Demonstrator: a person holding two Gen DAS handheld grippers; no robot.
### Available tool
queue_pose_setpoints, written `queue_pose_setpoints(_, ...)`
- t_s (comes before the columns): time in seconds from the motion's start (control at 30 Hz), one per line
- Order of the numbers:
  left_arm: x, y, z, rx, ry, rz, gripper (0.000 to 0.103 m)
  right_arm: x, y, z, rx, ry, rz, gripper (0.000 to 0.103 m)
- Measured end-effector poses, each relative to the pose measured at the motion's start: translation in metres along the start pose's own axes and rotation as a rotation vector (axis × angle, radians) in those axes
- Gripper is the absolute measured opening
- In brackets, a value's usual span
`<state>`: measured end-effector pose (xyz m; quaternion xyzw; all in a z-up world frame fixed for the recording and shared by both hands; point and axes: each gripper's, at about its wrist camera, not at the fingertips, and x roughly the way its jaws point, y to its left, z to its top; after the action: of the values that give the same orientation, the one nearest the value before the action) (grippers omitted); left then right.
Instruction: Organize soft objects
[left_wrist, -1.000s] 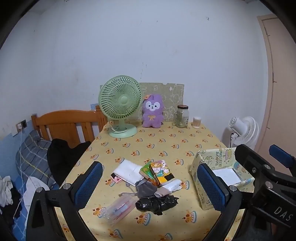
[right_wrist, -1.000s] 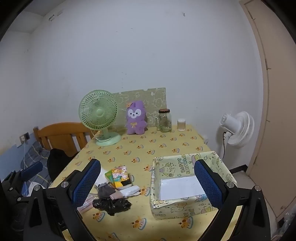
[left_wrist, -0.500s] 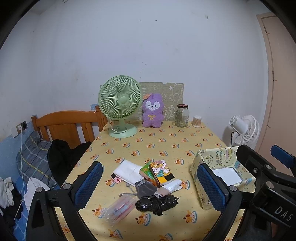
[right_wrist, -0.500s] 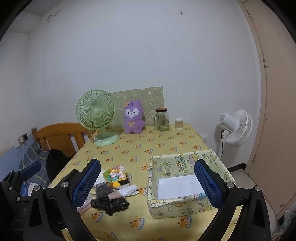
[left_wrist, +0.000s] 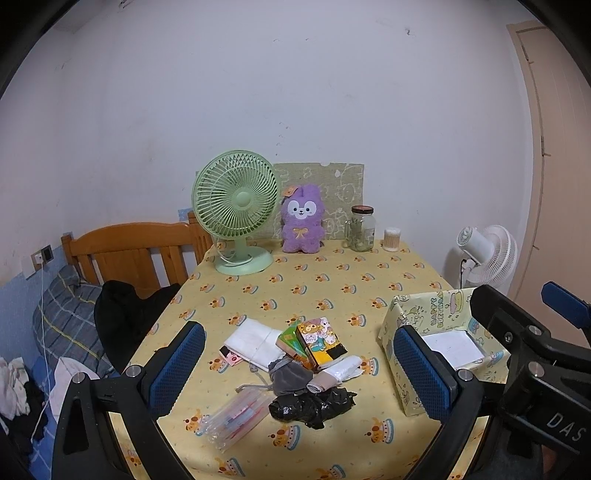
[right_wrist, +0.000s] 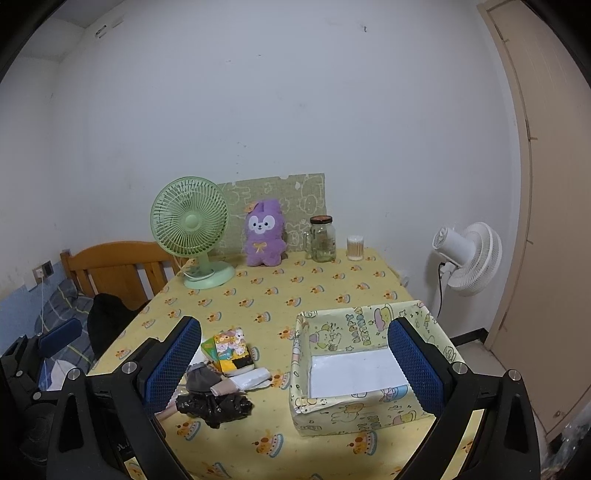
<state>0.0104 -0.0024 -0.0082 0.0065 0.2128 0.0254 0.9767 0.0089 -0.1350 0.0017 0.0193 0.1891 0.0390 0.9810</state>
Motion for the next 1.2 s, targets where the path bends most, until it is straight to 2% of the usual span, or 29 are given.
queue_pose_setpoints(0.77,-0.004,0.0,0.0,0.004,-0.012,-0.009,0.099,-0.005,0.006,-0.003,-0.015,-0.017,-0.012,0.102)
queue_pose_setpoints(1.2,0.003,0.008,-0.013,0.006,0.014,-0.003,0.095,0.007,0.018,-0.015,-0.006,0.015,0.013,0.102)
